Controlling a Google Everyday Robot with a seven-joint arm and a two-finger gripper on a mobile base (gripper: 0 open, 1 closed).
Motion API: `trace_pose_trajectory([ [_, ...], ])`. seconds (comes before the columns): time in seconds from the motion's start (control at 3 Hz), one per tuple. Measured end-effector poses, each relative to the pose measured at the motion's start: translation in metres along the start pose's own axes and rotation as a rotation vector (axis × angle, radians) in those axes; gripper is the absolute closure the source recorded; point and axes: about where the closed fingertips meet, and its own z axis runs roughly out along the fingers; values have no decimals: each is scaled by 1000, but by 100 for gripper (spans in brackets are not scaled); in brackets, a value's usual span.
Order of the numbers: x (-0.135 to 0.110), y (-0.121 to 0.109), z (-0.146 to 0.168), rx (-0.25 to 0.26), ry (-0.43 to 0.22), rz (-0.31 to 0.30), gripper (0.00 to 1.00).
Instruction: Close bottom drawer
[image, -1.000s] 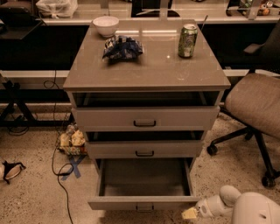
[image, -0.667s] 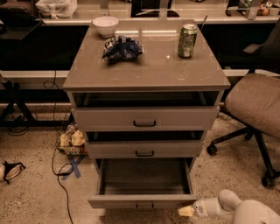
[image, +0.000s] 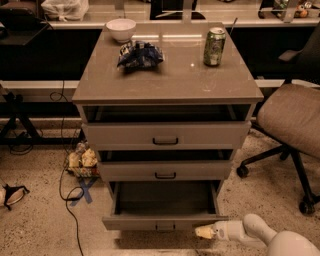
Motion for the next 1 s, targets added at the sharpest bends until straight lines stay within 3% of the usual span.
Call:
trace_pose_trajectory([
  [0.33,0,0,0,0,0,0,100],
  [1.0,-43,-9,15,7,-159,-72,100],
])
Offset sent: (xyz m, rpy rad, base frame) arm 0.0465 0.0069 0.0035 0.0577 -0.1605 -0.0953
